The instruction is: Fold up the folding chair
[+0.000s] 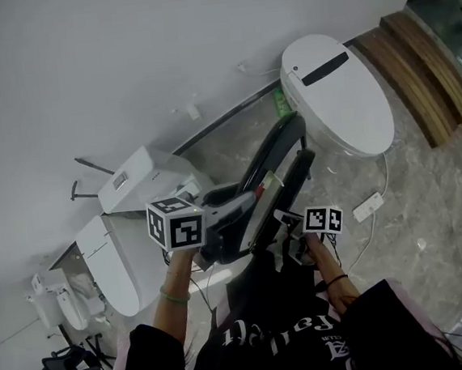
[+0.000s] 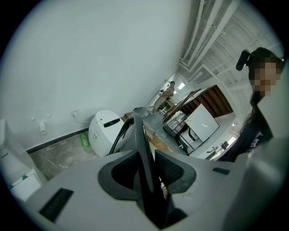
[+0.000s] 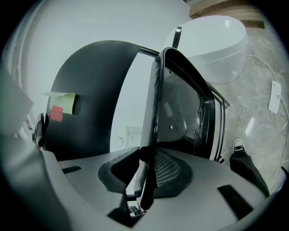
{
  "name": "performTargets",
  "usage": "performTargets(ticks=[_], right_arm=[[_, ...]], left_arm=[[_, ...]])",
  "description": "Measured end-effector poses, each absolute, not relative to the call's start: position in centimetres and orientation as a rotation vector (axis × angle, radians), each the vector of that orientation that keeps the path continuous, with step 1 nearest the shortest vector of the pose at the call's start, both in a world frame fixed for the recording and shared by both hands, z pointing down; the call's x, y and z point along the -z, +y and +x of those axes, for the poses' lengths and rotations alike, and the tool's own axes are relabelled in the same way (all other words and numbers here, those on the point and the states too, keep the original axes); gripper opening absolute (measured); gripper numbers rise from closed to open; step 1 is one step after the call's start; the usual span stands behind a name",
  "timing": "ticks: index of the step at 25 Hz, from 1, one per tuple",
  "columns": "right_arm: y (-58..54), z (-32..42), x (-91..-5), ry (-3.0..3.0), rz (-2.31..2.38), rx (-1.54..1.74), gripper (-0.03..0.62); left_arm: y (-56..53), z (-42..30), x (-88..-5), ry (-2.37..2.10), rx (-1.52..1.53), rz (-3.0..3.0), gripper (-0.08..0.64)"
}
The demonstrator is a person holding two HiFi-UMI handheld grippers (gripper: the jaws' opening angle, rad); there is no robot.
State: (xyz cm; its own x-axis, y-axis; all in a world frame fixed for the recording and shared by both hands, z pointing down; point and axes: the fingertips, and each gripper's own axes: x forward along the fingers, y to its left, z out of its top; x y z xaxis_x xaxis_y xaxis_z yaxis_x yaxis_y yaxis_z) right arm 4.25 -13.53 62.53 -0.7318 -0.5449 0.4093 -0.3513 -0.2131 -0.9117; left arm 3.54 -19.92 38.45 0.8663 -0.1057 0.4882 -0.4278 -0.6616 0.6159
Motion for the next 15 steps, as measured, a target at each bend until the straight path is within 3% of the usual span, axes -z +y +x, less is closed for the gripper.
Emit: performTargets(ticks=[15], right_arm=[[-25.2,5.0,-61.9,1.897,-1.159,1.997,0.095]], left_arm=[[-29.7,3.3,-37.5,-0.379,-0.548,2.31,0.12]])
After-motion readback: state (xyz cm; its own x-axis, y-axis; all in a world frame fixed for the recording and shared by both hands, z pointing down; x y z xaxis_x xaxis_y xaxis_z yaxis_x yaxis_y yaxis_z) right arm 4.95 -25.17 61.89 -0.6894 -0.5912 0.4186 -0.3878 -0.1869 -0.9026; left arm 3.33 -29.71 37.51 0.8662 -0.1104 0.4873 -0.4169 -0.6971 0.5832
